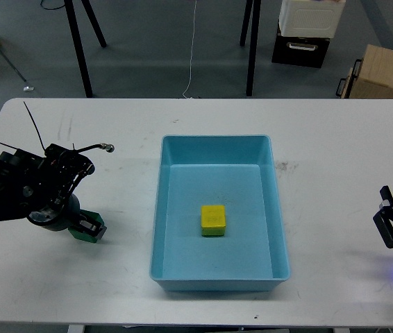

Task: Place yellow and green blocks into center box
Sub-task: 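Close the left gripper on the green cube and lift, then carry the green cube into the tub beside the yellow cube, release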

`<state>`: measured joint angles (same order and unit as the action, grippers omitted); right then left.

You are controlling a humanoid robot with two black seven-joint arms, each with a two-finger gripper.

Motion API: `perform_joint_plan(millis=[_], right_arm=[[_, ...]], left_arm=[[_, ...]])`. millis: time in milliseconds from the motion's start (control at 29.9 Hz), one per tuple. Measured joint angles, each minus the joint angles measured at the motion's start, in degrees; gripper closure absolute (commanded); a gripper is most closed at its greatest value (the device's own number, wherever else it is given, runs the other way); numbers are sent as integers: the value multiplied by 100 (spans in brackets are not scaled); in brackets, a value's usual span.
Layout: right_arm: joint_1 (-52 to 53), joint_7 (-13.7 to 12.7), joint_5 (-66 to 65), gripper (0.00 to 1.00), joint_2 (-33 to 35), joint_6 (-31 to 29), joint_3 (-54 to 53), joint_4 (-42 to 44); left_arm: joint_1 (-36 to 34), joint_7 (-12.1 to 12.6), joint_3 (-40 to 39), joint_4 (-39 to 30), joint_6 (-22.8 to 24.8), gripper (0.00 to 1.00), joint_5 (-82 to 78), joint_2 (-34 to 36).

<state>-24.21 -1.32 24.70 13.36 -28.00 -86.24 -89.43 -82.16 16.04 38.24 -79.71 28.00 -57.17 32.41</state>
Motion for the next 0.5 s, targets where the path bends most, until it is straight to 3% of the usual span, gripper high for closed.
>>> perform_joint_plan(millis=[234, 368, 501], right_arm=[[-116, -8, -1, 0, 0, 0, -43, -17], [-151, -8, 0, 0, 0, 0, -74, -23], [-162, -9, -1, 0, -1, 0, -84, -29]], left_arm=[[-558, -48, -414, -165, 0, 100, 43, 84], [-1453, -122, -874, -293, -1, 100, 445, -8], [-2310, -148, -1043, -280, -1, 100, 1327, -625]])
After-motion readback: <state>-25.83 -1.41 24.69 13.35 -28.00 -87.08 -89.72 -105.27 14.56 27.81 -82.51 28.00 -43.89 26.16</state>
